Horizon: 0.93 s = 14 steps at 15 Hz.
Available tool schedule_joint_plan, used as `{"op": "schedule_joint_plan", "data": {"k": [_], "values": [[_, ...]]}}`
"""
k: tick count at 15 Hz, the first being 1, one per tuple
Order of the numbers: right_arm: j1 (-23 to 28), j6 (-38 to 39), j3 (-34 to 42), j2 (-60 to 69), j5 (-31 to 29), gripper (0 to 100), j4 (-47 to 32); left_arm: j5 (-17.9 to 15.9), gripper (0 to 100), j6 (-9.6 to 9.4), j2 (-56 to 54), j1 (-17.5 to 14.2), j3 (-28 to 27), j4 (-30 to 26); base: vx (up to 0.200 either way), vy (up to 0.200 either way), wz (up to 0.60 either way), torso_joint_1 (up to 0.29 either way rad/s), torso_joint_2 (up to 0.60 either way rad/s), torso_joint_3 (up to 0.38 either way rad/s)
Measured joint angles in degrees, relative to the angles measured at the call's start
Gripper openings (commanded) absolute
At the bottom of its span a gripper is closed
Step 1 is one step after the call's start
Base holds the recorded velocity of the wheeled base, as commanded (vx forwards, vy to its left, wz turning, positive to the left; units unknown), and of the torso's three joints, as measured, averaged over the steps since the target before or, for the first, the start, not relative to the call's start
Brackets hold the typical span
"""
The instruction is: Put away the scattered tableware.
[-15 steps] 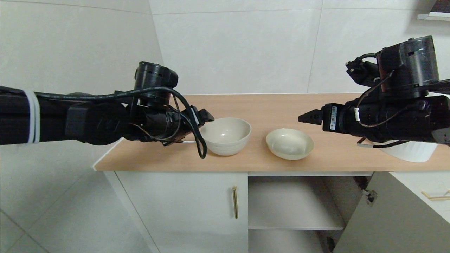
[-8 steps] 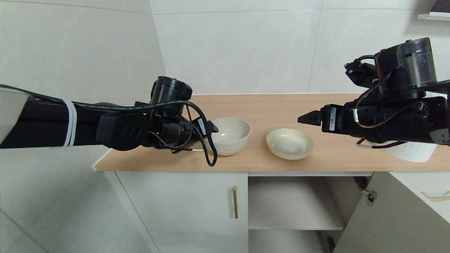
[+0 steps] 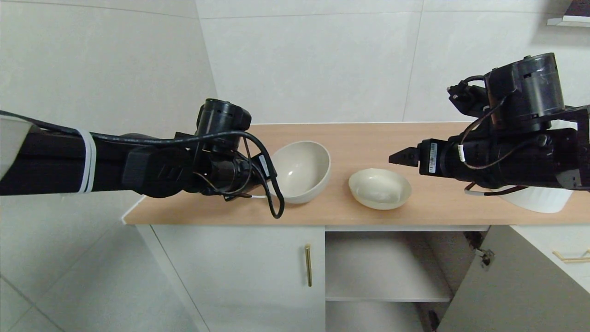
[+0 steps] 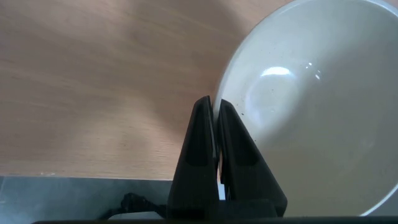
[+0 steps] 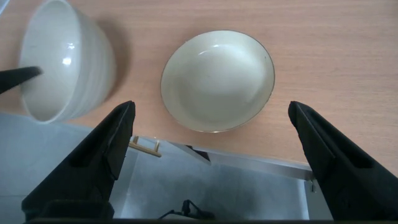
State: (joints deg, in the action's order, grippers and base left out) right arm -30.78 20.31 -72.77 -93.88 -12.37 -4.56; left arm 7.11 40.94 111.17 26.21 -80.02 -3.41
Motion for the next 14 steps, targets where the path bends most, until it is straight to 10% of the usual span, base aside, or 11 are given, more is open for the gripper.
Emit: {"op": "schedule_joint_plan", "data": {"k": [14], "values": [[5.6,-0.4,-4.5,-16.7,-6.3,100,0.1,-4.4,0,-0.45,-7.2,0.0,3.8,-0.3,0.0,0.0,0.0,0.0,0.0,0.0]]}}
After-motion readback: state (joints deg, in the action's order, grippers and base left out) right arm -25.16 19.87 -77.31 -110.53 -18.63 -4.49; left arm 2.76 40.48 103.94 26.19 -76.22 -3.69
